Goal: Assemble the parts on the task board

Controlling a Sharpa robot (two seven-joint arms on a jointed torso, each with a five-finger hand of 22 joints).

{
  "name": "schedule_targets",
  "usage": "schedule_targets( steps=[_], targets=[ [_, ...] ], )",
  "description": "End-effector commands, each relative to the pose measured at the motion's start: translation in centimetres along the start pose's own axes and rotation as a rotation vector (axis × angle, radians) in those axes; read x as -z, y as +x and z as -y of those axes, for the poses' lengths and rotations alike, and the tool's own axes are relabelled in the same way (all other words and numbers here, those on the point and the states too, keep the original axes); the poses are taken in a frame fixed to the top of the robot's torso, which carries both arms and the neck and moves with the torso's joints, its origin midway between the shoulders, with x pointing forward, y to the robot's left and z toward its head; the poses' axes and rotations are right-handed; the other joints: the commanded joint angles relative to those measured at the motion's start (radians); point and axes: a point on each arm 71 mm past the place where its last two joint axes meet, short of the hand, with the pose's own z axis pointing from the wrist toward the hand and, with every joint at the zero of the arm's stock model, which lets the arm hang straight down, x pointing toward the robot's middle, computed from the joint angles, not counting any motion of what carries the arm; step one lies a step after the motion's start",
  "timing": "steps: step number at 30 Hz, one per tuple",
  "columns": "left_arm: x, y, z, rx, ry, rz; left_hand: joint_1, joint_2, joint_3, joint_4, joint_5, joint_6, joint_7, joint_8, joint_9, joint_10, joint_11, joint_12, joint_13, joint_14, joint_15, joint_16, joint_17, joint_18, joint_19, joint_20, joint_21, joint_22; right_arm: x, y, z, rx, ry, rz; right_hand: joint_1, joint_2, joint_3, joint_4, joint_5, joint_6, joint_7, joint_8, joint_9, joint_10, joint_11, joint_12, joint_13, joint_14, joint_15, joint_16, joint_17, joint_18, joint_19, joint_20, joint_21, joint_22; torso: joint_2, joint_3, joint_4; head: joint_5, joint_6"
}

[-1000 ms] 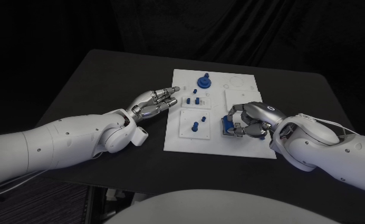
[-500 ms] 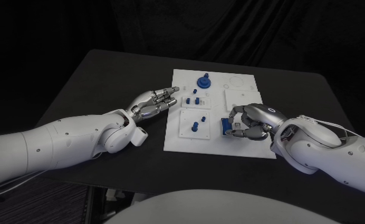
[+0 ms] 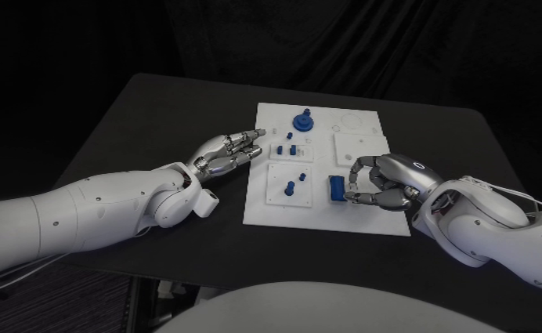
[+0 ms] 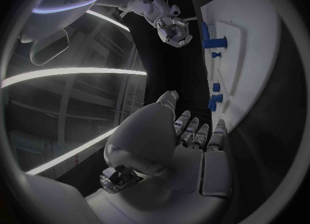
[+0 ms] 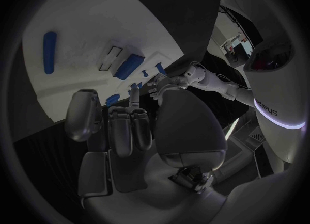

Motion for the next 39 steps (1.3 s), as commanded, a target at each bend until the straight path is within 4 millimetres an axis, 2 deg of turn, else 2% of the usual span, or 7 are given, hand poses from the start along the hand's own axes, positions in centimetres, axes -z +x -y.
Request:
schedule_targets(
  steps=[1,4,12,16,21,27,39],
  targets=[
    [0.0,0.2,0.2,0.009,0.029,-0.007,-0.008,0.003,0.009,0.000,0.003,0.006,0.020,0.002,0.001,0.007,-0.001,0.006,0.001,0.006,0.001,0.001,0.000,0.010,0.001,0.002,0.001,-0.001,0.6,-1.0,0.3,-0.037,0.011,0.043,0.033,0.033,0.021,-0.014,-0.004,-0.003,0.003,-0.010,-0.010,0.104,-0.006,-0.005,0.263,0.102,-0.006,0.003,0.263,-0.001,0.001,-0.004,0.003,0.162,0.000,0.0002,-0.0005,-0.001,0.000],
    [0.0,0.2,0.2,0.009,0.030,-0.006,-0.008,0.003,0.009,0.000,0.004,0.006,0.020,0.002,0.001,0.007,-0.002,0.006,0.002,0.006,0.001,0.001,0.000,0.010,0.001,0.002,0.002,-0.001,1.1,-1.8,0.6,-0.040,0.027,0.048,0.060,0.066,0.039,-0.024,-0.004,0.002,0.006,-0.028,-0.028,0.104,-0.005,-0.005,0.263,0.102,-0.005,0.003,0.263,-0.001,0.001,-0.002,0.005,0.162,0.000,-0.0005,0.0004,-0.004,0.000],
    [-0.1,0.3,0.2,0.008,0.037,-0.006,-0.007,0.003,0.010,-0.001,0.006,0.009,0.019,0.003,0.001,0.007,-0.005,0.007,0.002,0.006,-0.001,0.001,0.000,0.011,0.001,0.002,0.002,-0.001,2.0,-2.7,1.8,-0.037,0.092,0.015,0.117,0.095,0.066,-0.070,-0.004,0.027,0.001,-0.037,-0.047,0.104,-0.011,-0.005,0.263,0.102,-0.009,0.003,0.263,-0.002,0.003,-0.005,0.010,0.164,-0.001,-0.0021,-0.0001,-0.009,0.000],
    [-0.1,0.3,0.3,0.007,0.042,-0.006,-0.006,0.002,0.012,-0.003,0.008,0.015,0.020,0.004,0.002,0.008,-0.009,0.009,0.002,0.006,-0.003,0.001,0.000,0.012,0.002,0.001,0.002,0.000,2.5,-2.7,2.6,-0.034,0.166,-0.031,0.109,0.096,0.064,-0.066,-0.004,0.060,-0.004,-0.043,-0.060,0.104,-0.014,-0.005,0.263,0.102,-0.010,0.003,0.263,-0.004,0.009,-0.007,0.024,0.167,-0.002,-0.0021,0.0001,-0.015,0.000],
    [-0.1,0.2,0.3,0.004,0.050,-0.001,-0.006,0.002,0.012,-0.003,0.009,0.015,0.020,0.004,0.002,0.008,-0.010,0.010,0.002,0.006,-0.004,0.001,0.000,0.012,0.002,0.001,0.002,0.002,3.1,-2.7,3.6,-0.002,0.263,-0.052,0.049,0.090,0.039,-0.023,-0.006,0.130,-0.005,-0.090,-0.100,0.104,-0.006,-0.005,0.263,0.102,-0.006,0.003,0.263,-0.011,0.021,-0.004,0.056,0.175,0.000,-0.0013,-0.0011,-0.028,0.000],
    [0.0,0.3,0.5,0.001,0.074,0.003,-0.003,-0.002,0.014,-0.005,0.015,0.020,0.016,0.006,0.002,0.012,-0.010,0.017,0.003,0.006,-0.010,0.001,0.000,0.015,0.005,-0.001,0.004,0.006,3.8,-2.9,4.4,0.074,0.365,-0.060,-0.036,0.091,0.007,-0.002,-0.005,0.204,-0.016,-0.131,-0.125,0.104,-0.014,-0.005,0.263,0.102,-0.013,0.003,0.263,-0.012,0.029,-0.010,0.072,0.178,0.000,-0.0013,0.0004,-0.060,0.000],
    [-0.1,0.4,0.7,0.001,0.094,0.003,0.000,-0.006,0.020,-0.007,0.039,0.025,-0.001,0.006,0.002,0.016,-0.013,0.021,0.003,0.006,-0.019,0.001,0.000,0.018,0.007,-0.006,0.005,0.008,4.2,-2.9,4.8,0.172,0.442,-0.079,-0.081,0.076,-0.015,-0.006,-0.005,0.243,-0.024,-0.147,-0.119,0.104,-0.022,-0.005,0.263,0.102,-0.020,0.003,0.263,-0.012,0.031,-0.016,0.074,0.177,-0.001,-0.0016,-0.0008,-0.104,0.000]
  ],
)
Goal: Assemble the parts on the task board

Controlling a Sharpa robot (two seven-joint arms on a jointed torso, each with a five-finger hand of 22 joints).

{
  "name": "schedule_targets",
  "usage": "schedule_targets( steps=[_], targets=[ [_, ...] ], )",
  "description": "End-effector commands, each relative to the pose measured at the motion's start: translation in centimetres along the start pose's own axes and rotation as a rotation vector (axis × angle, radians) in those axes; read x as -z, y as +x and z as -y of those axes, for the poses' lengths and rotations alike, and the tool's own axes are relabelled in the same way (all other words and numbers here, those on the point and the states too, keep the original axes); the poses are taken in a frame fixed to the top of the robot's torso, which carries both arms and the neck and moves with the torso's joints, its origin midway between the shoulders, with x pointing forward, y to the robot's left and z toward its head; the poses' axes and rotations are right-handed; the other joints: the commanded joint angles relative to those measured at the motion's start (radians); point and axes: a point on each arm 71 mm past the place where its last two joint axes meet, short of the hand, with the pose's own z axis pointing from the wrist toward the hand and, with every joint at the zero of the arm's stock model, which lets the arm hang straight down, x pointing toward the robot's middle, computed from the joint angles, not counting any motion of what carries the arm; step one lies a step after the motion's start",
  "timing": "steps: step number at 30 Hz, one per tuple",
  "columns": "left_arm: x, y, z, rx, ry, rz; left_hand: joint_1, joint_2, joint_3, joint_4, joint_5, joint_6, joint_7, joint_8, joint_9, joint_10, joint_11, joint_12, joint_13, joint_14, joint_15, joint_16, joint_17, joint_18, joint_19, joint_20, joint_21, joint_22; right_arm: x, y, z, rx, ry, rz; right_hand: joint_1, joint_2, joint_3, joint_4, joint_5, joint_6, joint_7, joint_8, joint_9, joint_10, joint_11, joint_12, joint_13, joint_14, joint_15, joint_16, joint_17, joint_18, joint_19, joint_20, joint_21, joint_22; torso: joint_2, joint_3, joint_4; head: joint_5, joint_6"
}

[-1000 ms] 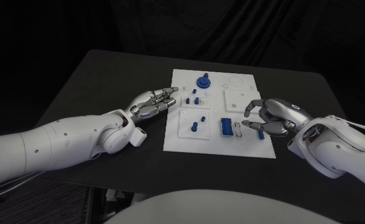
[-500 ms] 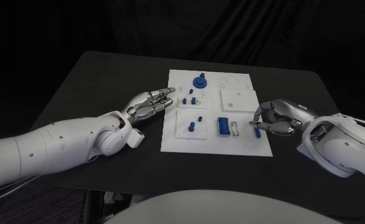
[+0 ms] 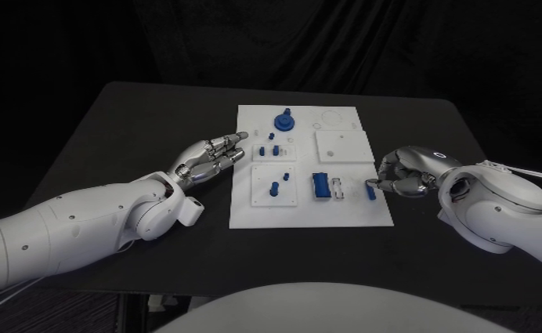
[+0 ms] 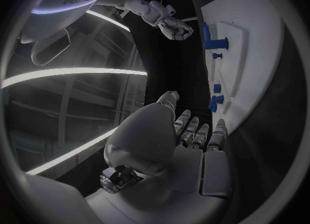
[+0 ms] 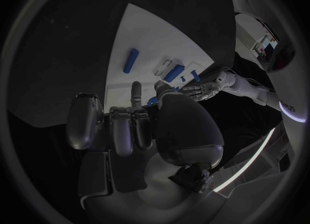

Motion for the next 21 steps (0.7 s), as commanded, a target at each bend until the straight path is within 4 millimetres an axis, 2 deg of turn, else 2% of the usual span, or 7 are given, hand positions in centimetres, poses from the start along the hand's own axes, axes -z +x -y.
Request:
schedule_targets(
  steps=[1,3,7,9,10,21],
  targets=[
    [0.0,0.1,0.6,0.000,0.091,0.003,0.000,-0.006,0.007,0.000,0.006,0.008,-0.002,0.006,0.001,0.005,-0.003,0.006,0.001,-0.001,-0.004,0.001,0.000,0.018,0.003,-0.002,0.005,-0.001,0.1,0.0,0.4,0.075,0.066,-0.008,-0.007,-0.006,-0.006,-0.002,-0.005,0.011,-0.002,-0.002,0.004,0.104,-0.008,-0.005,0.263,0.105,-0.010,0.003,0.263,-0.012,0.015,-0.008,-0.004,0.176,0.001,-0.0004,-0.0003,-0.012,0.000],
    [0.0,0.1,0.6,0.000,0.090,0.003,0.001,-0.006,0.007,0.000,0.006,0.007,-0.001,0.006,0.001,0.004,-0.003,0.005,0.001,-0.001,-0.004,0.001,0.000,0.018,0.003,-0.002,0.005,-0.002,0.0,0.1,0.4,0.083,0.069,-0.014,-0.006,-0.011,-0.008,-0.007,-0.005,0.015,-0.005,0.003,0.013,0.104,-0.010,-0.005,0.263,0.105,-0.011,0.003,0.263,-0.012,0.015,-0.009,-0.004,0.176,0.001,-0.0006,-0.0005,-0.016,0.000],
    [0.0,0.1,0.5,0.001,0.089,0.002,0.001,-0.006,0.007,0.000,0.006,0.007,-0.001,0.006,0.001,0.004,-0.003,0.005,0.001,-0.001,-0.004,0.001,0.000,0.018,0.003,-0.002,0.005,-0.002,-0.2,0.1,0.3,0.096,0.066,-0.016,-0.013,-0.019,-0.015,-0.014,-0.005,0.015,-0.011,0.028,0.055,0.104,-0.016,-0.005,0.263,0.105,-0.017,0.003,0.263,-0.012,0.015,-0.014,-0.003,0.176,0.002,-0.0003,-0.0005,-0.023,0.000],
    [0.0,0.1,0.5,0.002,0.088,0.002,0.001,-0.006,0.007,0.000,0.007,0.007,-0.001,0.006,0.001,0.004,-0.003,0.004,0.001,-0.001,-0.004,0.001,0.000,0.018,0.003,-0.002,0.005,-0.003,-0.3,0.2,0.2,0.108,0.062,-0.016,-0.015,-0.022,-0.017,-0.019,-0.004,0.002,-0.014,0.050,0.093,0.104,-0.019,-0.005,0.263,0.105,-0.019,0.003,0.263,-0.012,0.015,-0.017,-0.002,0.176,0.002,-0.0003,-0.0001,-0.025,0.000],
    [0.0,0.1,0.5,0.002,0.087,0.002,0.001,-0.006,0.007,0.000,0.007,0.007,-0.001,0.006,0.001,0.004,-0.003,0.004,0.001,-0.001,-0.004,0.001,0.000,0.018,0.003,-0.002,0.005,-0.003,-0.4,0.2,0.1,0.112,0.061,-0.016,-0.019,-0.023,-0.018,-0.021,-0.004,-0.016,-0.014,0.067,0.124,0.104,-0.020,-0.005,0.263,0.105,-0.019,0.003,0.263,-0.012,0.014,-0.018,-0.005,0.175,0.002,-0.0002,0.0003,-0.025,0.000],
    [0.1,0.1,0.2,0.004,0.081,0.003,0.000,-0.006,0.008,0.000,0.007,0.006,-0.001,0.006,0.001,0.004,-0.003,0.003,0.001,-0.001,-0.004,0.001,0.000,0.018,0.002,-0.002,0.004,-0.005,-1.0,0.6,-0.1,0.137,0.055,-0.033,-0.028,-0.024,-0.019,-0.024,-0.004,-0.052,-0.016,0.104,0.202,0.104,-0.021,-0.005,0.263,0.105,-0.021,0.003,0.263,-0.011,0.012,-0.019,-0.012,0.173,0.001,-0.0003,0.0004,-0.025,0.000]
  ],
)
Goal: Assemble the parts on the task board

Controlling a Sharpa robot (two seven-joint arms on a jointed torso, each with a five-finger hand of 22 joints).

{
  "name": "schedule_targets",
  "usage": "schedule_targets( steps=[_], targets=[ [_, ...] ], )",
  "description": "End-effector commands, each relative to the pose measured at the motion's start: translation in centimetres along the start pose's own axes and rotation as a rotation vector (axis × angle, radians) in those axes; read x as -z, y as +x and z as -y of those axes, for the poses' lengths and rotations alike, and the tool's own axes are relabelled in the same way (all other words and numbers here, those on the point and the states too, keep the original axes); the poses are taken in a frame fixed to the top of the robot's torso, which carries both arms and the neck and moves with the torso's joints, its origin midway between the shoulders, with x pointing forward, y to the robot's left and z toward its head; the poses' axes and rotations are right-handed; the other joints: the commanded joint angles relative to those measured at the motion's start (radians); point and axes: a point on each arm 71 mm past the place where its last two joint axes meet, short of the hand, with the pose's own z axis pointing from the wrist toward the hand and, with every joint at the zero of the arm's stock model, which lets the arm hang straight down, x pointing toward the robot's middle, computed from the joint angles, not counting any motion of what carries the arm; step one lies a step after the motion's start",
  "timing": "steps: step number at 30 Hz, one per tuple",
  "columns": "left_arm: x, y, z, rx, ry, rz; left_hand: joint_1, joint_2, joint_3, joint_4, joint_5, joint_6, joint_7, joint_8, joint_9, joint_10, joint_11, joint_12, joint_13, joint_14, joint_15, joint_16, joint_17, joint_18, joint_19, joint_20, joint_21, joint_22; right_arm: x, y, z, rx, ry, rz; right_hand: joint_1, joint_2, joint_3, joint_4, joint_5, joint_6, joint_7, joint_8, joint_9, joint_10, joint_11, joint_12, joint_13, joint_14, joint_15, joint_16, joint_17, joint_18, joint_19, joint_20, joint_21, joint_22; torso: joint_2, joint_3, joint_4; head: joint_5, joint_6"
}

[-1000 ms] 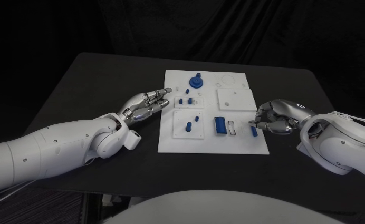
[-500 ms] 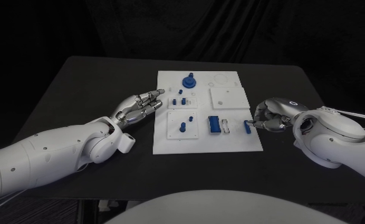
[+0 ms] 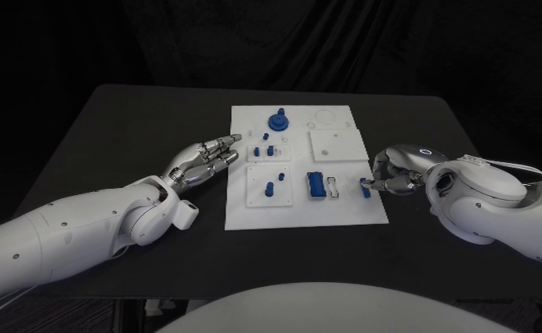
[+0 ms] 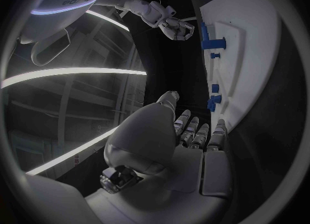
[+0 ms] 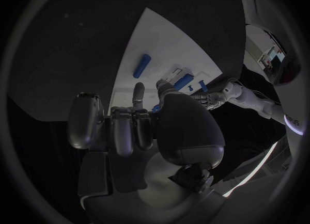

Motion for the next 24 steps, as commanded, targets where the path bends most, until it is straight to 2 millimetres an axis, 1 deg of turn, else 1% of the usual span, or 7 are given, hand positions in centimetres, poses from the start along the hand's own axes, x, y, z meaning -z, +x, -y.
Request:
schedule_targets(
  steps=[1,7,10,14,18,20,24],
  targets=[
    [0.1,0.1,0.5,0.004,0.086,0.000,0.000,-0.006,0.008,0.000,0.003,0.006,-0.001,0.006,0.001,0.004,-0.003,0.003,0.001,-0.001,-0.004,0.001,0.000,0.018,0.002,-0.002,0.004,-0.001,-0.2,0.2,0.1,0.033,0.019,-0.013,-0.008,-0.004,0.000,-0.007,-0.004,-0.006,-0.001,0.005,0.009,0.104,-0.007,-0.005,0.263,0.105,-0.007,0.003,0.263,-0.011,0.012,-0.005,-0.006,0.174,0.000,-0.0002,0.0005,0.000,0.000],
    [0.2,0.1,0.4,0.006,0.084,0.000,0.000,-0.006,0.008,0.000,0.003,0.006,-0.001,0.006,0.001,0.004,-0.003,0.003,0.001,-0.001,-0.004,0.001,0.000,0.018,0.002,-0.002,0.004,-0.001,-0.5,0.6,0.1,0.041,0.025,-0.029,-0.007,-0.004,0.000,-0.008,-0.004,-0.008,-0.001,0.007,0.013,0.104,-0.007,-0.005,0.263,0.105,-0.008,0.003,0.263,-0.010,0.011,-0.005,-0.009,0.173,0.000,-0.0006,0.0022,-0.001,0.000],
    [0.2,0.1,0.4,0.006,0.083,0.000,0.000,-0.006,0.008,0.000,0.003,0.006,-0.001,0.006,0.001,0.004,-0.003,0.003,0.001,-0.001,-0.004,0.001,0.000,0.018,0.002,-0.002,0.004,-0.001,-0.6,1.0,0.1,0.047,0.029,-0.042,-0.011,-0.003,0.000,-0.005,-0.004,-0.012,0.000,0.009,0.021,0.104,-0.006,-0.005,0.263,0.105,-0.007,0.003,0.263,-0.009,0.010,-0.005,-0.012,0.172,0.000,-0.0007,0.0035,-0.002,0.000],
    [0.2,0.1,0.4,0.007,0.082,0.000,0.000,-0.006,0.009,0.000,0.004,0.007,0.000,0.006,0.001,0.004,-0.003,0.003,0.001,-0.001,-0.003,0.001,0.000,0.018,0.002,-0.002,0.004,-0.002,-0.8,1.5,0.1,0.051,0.033,-0.056,-0.017,-0.002,-0.001,-0.001,-0.004,-0.016,0.000,0.010,0.028,0.104,-0.006,-0.005,0.263,0.105,-0.007,0.003,0.263,-0.009,0.009,-0.005,-0.014,0.171,0.001,0.0000,0.0018,0.000,0.000],
    [0.3,0.2,0.4,0.007,0.081,0.000,0.000,-0.006,0.009,0.000,0.004,0.006,0.001,0.006,0.001,0.004,-0.003,0.003,0.001,-0.001,-0.003,0.001,0.000,0.018,0.002,-0.002,0.004,-0.003,-1.0,1.9,0.2,0.055,0.037,-0.067,-0.020,0.001,0.000,0.002,-0.004,-0.022,0.001,0.007,0.032,0.104,-0.005,-0.005,0.263,0.105,-0.007,0.003,0.263,-0.009,0.009,-0.005,-0.016,0.171,0.001,-0.0001,0.0014,0.000,0.000],
    [0.3,0.2,0.3,0.008,0.081,0.000,0.000,-0.006,0.009,0.000,0.004,0.006,0.001,0.006,0.001,0.004,-0.003,0.003,0.001,-0.001,-0.003,0.001,0.000,0.018,0.002,-0.002,0.004,-0.003,-1.1,2.1,0.3,0.057,0.040,-0.072,-0.021,0.003,0.001,0.004,-0.003,-0.027,0.002,0.002,0.033,0.104,-0.004,-0.005,0.263,0.105,-0.006,0.003,0.263,-0.009,0.009,-0.004,-0.017,0.171,0.002,-0.0001,0.0019,-0.001,0.000],
    [0.3,0.2,0.3,0.009,0.080,-0.001,0.000,-0.005,0.009,0.001,0.004,0.006,0.001,0.006,0.001,0.004,-0.003,0.003,0.001,-0.001,-0.003,0.001,0.000,0.018,0.001,-0.002,0.004,-0.004,-1.3,2.4,0.5,0.063,0.048,-0.082,-0.027,0.008,0.004,0.010,-0.003,-0.040,0.009,-0.034,0.023,0.104,0.002,-0.005,0.263,0.105,-0.001,0.003,0.263,-0.009,0.008,-0.001,-0.020,0.170,0.001,0.0001,0.0022,-0.001,0.000]
  ],
)
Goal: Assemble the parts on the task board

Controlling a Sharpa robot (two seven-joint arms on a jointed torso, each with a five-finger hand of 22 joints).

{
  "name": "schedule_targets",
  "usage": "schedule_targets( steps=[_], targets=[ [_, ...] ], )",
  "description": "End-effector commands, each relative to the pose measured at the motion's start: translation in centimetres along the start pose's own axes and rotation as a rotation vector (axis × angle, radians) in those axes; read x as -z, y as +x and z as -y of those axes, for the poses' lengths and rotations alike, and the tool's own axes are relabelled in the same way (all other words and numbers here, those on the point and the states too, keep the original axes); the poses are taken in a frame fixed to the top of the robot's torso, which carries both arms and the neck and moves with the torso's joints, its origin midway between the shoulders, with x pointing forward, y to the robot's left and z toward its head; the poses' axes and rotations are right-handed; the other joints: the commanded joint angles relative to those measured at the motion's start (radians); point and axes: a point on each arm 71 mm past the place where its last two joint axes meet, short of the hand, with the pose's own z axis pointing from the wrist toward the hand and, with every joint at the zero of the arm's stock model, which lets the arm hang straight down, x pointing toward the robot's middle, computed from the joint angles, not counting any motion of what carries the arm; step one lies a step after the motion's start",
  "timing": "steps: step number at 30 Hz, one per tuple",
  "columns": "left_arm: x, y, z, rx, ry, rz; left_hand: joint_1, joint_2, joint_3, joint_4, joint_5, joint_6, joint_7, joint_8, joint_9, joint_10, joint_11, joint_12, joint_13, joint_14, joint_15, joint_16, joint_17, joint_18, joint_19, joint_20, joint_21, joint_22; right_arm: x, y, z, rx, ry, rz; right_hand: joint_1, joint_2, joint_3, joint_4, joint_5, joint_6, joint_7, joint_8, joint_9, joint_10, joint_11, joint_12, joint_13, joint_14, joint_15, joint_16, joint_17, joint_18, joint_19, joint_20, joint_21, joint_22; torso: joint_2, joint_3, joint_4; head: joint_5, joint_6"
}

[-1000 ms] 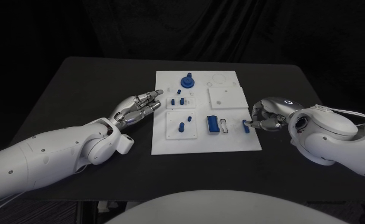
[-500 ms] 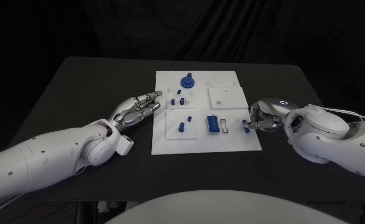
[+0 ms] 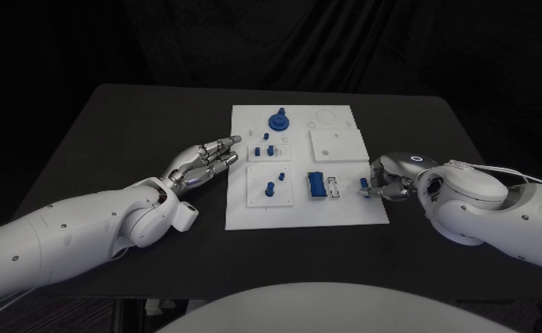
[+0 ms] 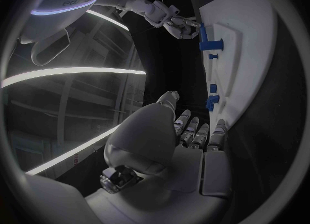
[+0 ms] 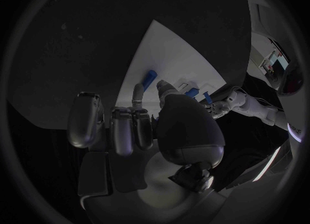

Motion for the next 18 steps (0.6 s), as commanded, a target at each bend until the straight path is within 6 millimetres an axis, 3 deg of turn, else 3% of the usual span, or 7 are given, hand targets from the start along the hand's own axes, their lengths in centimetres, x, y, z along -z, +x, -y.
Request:
schedule_targets(
  steps=[1,6,11,18],
  targets=[
    [0.1,0.1,0.6,0.006,0.085,-0.002,0.000,-0.005,0.006,-0.002,0.004,0.006,0.001,0.006,0.001,0.004,-0.003,0.003,0.001,-0.001,-0.003,0.001,0.000,0.018,0.001,-0.002,0.004,-0.001,-0.2,0.4,0.4,0.021,0.029,-0.020,-0.009,0.003,0.001,0.006,-0.003,-0.007,0.001,-0.021,-0.009,0.104,0.002,-0.005,0.263,0.105,-0.001,0.003,0.263,-0.009,0.008,0.000,-0.007,0.170,0.000,0.0005,-0.0002,0.000,0.000],
    [0.1,0.1,0.6,0.006,0.084,-0.003,0.000,-0.006,0.007,-0.002,0.004,0.005,0.001,0.006,0.001,0.004,-0.002,0.004,0.001,-0.001,-0.003,0.001,0.000,0.018,0.001,-0.002,0.003,-0.002,-0.6,0.7,0.7,0.027,0.036,-0.027,-0.008,0.009,0.007,0.006,-0.003,-0.004,0.009,-0.070,-0.032,0.104,0.010,-0.005,0.263,0.105,0.006,0.003,0.263,-0.008,0.006,0.006,-0.014,0.169,0.000,0.0008,-0.0025,0.004,0.000],
    [0.1,0.1,0.5,0.008,0.080,-0.005,0.000,-0.006,0.007,-0.002,0.004,0.006,0.001,0.006,0.001,0.004,-0.002,0.005,0.001,-0.001,-0.003,0.001,0.000,0.018,0.001,-0.002,0.003,-0.003,-0.9,0.8,0.6,0.026,0.024,-0.022,-0.004,0.017,0.013,0.004,-0.003,0.002,0.013,-0.092,-0.042,0.104,0.013,-0.005,0.263,0.105,0.008,0.003,0.263,-0.008,0.006,0.008,-0.014,0.169,0.000,0.0005,-0.0015,0.003,0.000],
    [0.0,0.2,0.5,0.010,0.077,-0.007,0.000,-0.005,0.008,-0.002,0.005,0.007,0.003,0.006,0.001,0.005,-0.001,0.006,0.002,-0.001,-0.002,0.001,0.000,0.017,0.000,-0.001,0.003,-0.004,-1.3,0.9,0.4,0.028,0.011,-0.021,-0.015,0.050,0.026,0.012,-0.003,0.025,0.016,-0.131,-0.064,0.104,0.016,-0.005,0.263,0.105,0.012,0.003,0.263,-0.007,0.006,0.012,-0.016,0.168,-0.001,0.0003,-0.0010,0.002,0.000]
  ],
)
